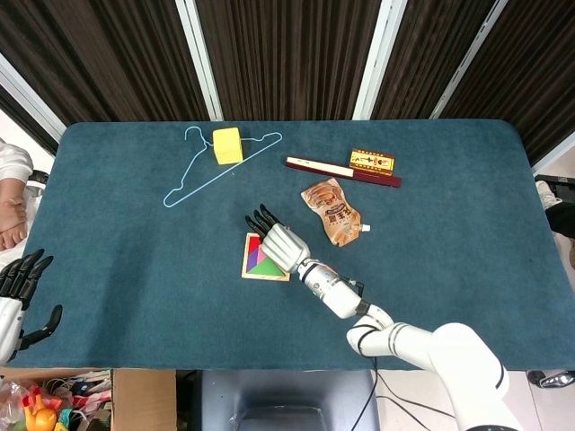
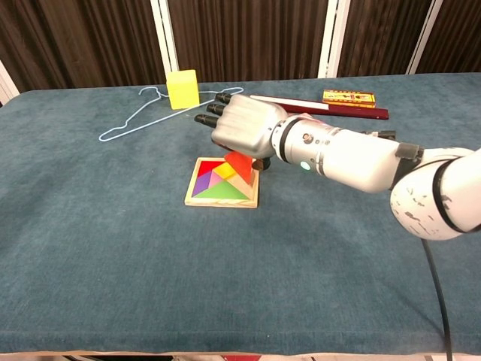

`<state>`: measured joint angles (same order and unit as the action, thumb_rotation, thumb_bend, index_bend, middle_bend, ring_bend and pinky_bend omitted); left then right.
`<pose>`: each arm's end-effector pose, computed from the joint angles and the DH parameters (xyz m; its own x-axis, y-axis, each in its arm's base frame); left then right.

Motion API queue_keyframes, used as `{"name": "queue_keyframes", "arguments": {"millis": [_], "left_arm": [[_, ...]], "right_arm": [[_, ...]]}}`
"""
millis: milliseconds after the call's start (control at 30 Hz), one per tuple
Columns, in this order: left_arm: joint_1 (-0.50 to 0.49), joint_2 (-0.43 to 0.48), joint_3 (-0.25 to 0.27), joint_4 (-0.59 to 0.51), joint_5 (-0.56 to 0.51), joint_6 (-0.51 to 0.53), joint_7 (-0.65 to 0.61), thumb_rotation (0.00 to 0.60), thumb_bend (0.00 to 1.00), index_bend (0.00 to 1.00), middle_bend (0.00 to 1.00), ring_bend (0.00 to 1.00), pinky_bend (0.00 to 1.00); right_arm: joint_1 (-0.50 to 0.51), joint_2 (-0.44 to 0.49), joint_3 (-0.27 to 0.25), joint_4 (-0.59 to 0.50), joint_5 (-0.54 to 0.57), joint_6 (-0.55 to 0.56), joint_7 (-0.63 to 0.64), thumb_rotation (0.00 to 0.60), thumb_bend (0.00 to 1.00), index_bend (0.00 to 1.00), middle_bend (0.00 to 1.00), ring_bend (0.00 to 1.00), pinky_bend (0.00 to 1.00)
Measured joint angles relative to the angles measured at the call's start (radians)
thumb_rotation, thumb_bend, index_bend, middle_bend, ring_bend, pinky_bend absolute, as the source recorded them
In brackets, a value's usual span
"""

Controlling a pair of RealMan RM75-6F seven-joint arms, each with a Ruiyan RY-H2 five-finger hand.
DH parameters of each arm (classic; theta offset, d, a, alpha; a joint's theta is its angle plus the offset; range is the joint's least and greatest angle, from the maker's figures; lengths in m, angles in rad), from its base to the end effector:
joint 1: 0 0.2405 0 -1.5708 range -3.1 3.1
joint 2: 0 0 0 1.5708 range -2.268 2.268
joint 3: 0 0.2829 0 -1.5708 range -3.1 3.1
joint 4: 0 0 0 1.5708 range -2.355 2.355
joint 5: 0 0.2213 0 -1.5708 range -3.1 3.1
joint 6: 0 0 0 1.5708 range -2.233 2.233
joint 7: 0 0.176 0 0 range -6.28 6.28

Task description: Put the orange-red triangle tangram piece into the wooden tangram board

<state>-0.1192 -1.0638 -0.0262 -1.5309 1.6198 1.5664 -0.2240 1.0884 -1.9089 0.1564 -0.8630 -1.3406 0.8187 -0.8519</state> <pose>-0.3291 0.2223 0.1878 0.3142 -0.0483 0.9481 0.9339 -0.1638 -0.3179 -0.0545 -0.4513 -0.1400 0.8781 0.3637 0.3109 -0.0618 -0.5581 0.8275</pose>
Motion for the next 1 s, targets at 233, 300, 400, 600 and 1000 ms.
{"name": "queue_keyframes", "arguments": {"millis": [233,300,400,600,1000], "left_arm": [[-0.006,-0.004,0.004,-0.002,0.007,-0.011,0.012,0.600,0.46,0.00,0.00,0.00,0.09],[-0.007,-0.004,0.004,-0.003,0.007,-0.010,0.011,0.600,0.46,0.00,0.00,0.00,0.09],[-0.009,-0.002,0.003,-0.002,0.009,-0.011,0.006,0.600,0.46,0.00,0.00,0.00,0.09],[-0.007,-0.005,0.000,0.002,0.004,-0.005,0.015,0.600,0.46,0.00,0.00,0.00,0.09],[-0.002,-0.008,-0.001,0.001,0.008,0.009,0.016,0.600,0.46,0.00,0.00,0.00,0.09]], "right_arm": [[0.002,-0.021,-0.003,0.033,0.001,-0.004,-0.010,0.600,0.47,0.62,0.03,0.00,0.00],[0.003,-0.029,-0.003,0.042,0.002,-0.005,-0.011,0.600,0.47,0.62,0.03,0.00,0.00],[0.005,-0.043,-0.003,0.054,0.001,-0.004,-0.010,0.600,0.47,0.61,0.03,0.00,0.00],[0.006,-0.060,-0.003,0.072,0.000,0.000,-0.016,0.600,0.47,0.60,0.03,0.00,0.00],[-0.002,-0.053,-0.004,0.051,0.004,0.002,-0.041,0.600,0.47,0.56,0.03,0.00,0.00]]}}
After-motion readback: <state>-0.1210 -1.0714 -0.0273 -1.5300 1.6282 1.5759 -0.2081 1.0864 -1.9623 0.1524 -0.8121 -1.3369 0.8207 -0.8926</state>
